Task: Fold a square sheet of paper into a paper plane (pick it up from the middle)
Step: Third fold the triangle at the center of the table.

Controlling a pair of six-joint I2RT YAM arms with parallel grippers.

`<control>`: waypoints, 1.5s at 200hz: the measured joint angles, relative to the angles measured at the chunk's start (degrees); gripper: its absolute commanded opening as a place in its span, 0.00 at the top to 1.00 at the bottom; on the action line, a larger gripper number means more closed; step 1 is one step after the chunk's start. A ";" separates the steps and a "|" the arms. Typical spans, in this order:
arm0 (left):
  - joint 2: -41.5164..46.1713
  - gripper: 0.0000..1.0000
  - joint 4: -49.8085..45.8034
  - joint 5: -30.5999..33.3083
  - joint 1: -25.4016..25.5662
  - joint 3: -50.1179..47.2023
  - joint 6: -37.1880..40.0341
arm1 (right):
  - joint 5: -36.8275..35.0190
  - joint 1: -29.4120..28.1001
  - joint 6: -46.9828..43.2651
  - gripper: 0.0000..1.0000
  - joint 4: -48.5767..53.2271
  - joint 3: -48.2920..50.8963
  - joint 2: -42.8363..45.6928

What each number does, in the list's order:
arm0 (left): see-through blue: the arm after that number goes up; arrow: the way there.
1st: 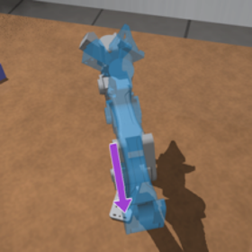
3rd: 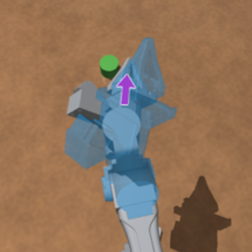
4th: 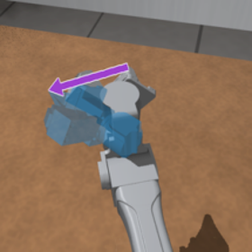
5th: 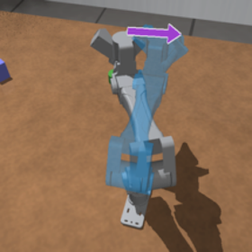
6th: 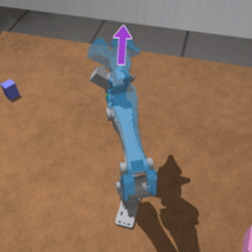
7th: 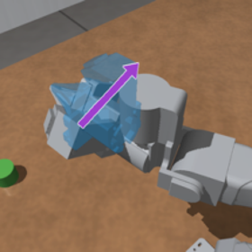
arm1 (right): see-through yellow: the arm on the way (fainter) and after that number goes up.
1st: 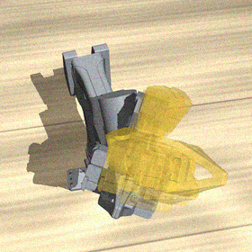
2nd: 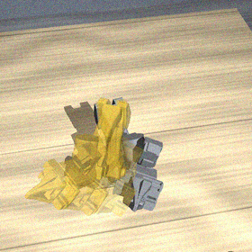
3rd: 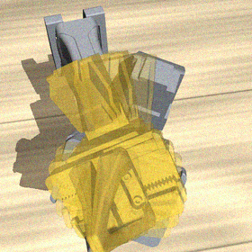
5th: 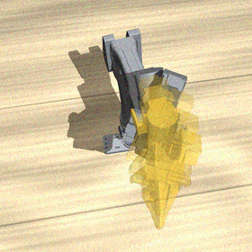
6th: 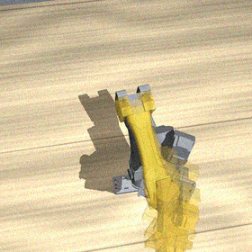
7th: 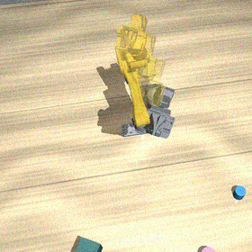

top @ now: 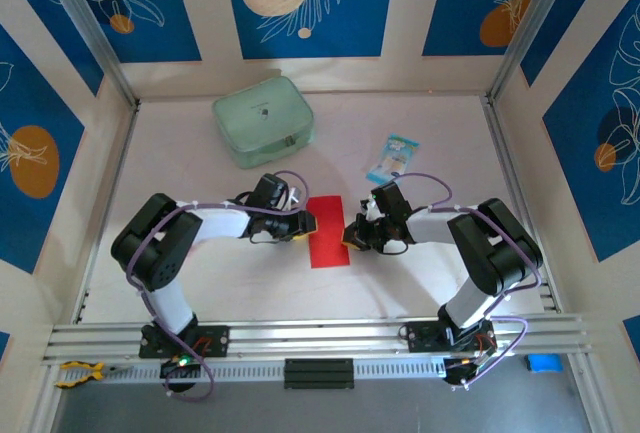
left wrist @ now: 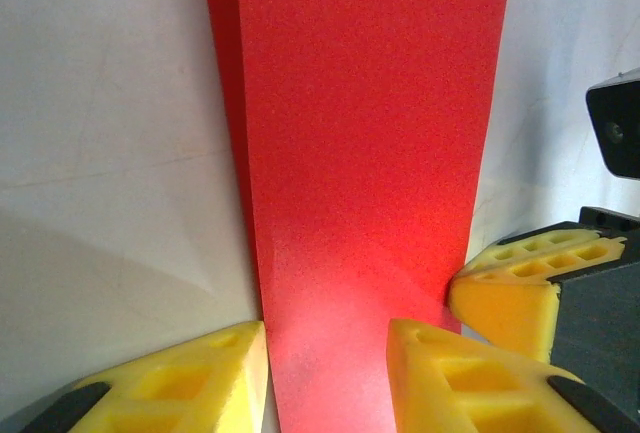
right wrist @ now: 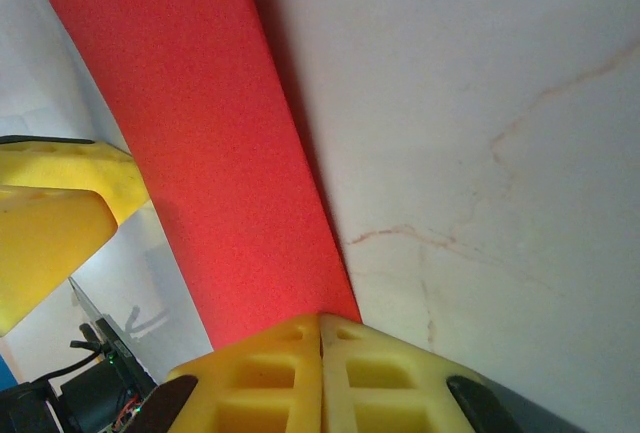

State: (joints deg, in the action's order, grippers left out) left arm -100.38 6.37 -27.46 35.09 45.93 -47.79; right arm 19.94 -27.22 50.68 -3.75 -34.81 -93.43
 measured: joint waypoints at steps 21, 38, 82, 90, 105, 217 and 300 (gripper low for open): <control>0.00 0.64 0.13 0.02 0.04 0.00 0.00 | 0.02 -0.02 0.02 0.92 -0.02 0.00 0.00; -0.07 0.64 0.42 0.00 0.07 -0.02 -0.28 | 0.02 -0.04 0.02 0.92 -0.02 0.02 0.00; -0.59 0.64 2.67 -0.26 0.57 -0.02 -1.42 | 0.02 -0.04 0.02 0.92 -0.04 0.02 0.00; -0.59 0.64 2.95 -0.39 0.57 -0.02 -1.46 | 0.00 -0.04 0.02 0.92 -0.04 0.00 0.00; -0.59 0.63 3.72 -0.44 0.59 -0.09 -1.68 | 0.00 -0.04 0.02 0.92 -0.04 0.00 0.00; -0.55 0.78 7.52 -0.42 0.61 -1.46 -4.22 | 0.00 -0.09 0.02 0.92 -0.07 0.02 0.00; 1.25 0.95 7.54 -0.39 0.61 -2.60 -4.87 | -0.44 -0.59 -0.90 0.84 1.51 0.00 1.36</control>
State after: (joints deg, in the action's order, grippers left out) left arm -99.13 13.91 -27.86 35.70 43.33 -52.66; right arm 19.51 -27.81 49.78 -2.24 -34.81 -92.07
